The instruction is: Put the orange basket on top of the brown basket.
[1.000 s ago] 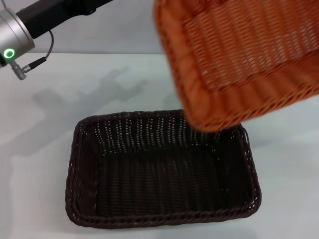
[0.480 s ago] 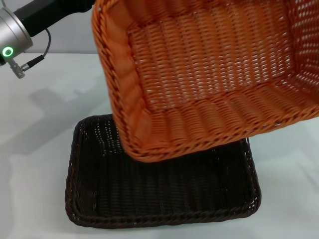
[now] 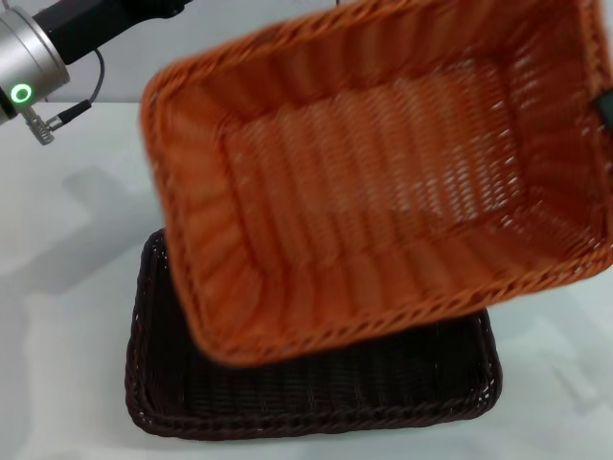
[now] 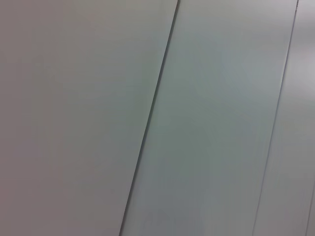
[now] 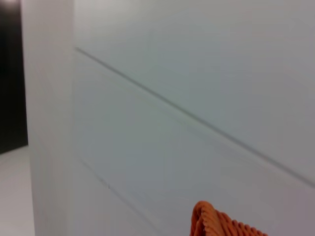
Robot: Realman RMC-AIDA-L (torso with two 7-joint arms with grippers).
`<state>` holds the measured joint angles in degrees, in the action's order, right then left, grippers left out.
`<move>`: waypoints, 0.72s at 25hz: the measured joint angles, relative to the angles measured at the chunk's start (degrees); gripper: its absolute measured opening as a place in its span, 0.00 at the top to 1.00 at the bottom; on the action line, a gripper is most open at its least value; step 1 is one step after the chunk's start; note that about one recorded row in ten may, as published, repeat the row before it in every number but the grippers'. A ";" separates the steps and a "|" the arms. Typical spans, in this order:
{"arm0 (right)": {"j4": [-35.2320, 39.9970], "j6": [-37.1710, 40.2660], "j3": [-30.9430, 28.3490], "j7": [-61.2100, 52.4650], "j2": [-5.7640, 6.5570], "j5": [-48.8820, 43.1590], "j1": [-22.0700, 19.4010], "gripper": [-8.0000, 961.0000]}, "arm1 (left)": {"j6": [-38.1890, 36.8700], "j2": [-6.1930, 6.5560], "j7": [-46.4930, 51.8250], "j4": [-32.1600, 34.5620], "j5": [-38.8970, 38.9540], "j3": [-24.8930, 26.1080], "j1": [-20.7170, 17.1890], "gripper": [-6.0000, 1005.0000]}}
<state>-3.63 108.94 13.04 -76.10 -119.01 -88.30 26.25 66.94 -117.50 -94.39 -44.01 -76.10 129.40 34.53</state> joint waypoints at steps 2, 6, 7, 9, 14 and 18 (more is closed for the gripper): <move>-0.88 -0.79 0.05 0.25 -0.09 -2.00 -0.19 0.83 | 0.00 -0.02 0.00 0.02 0.02 -0.08 0.08 0.14; -3.83 -2.27 0.18 1.96 -0.19 -4.35 -0.31 0.83 | -0.21 -0.14 0.00 0.74 -0.08 -0.30 0.69 0.14; -4.70 -2.59 0.24 2.91 -0.20 -4.76 -0.40 0.83 | -0.28 -0.14 0.00 1.00 -0.09 -0.31 0.78 0.14; -5.94 -3.45 0.37 4.33 -0.31 -5.69 -0.77 0.84 | -0.37 -0.12 0.00 1.30 -0.13 -0.35 0.88 0.14; -6.81 -6.37 0.41 5.42 -0.38 -7.70 -2.43 0.88 | -0.40 0.00 0.00 1.89 -0.50 -0.41 1.00 0.14; -6.59 -6.49 0.31 5.49 -0.22 -8.23 -2.84 0.92 | -0.41 0.05 -0.05 2.17 -0.50 -0.39 1.00 0.14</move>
<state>-10.23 102.45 13.36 -70.61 -119.23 -96.53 23.41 66.53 -117.45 -94.44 -41.85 -76.60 129.01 35.53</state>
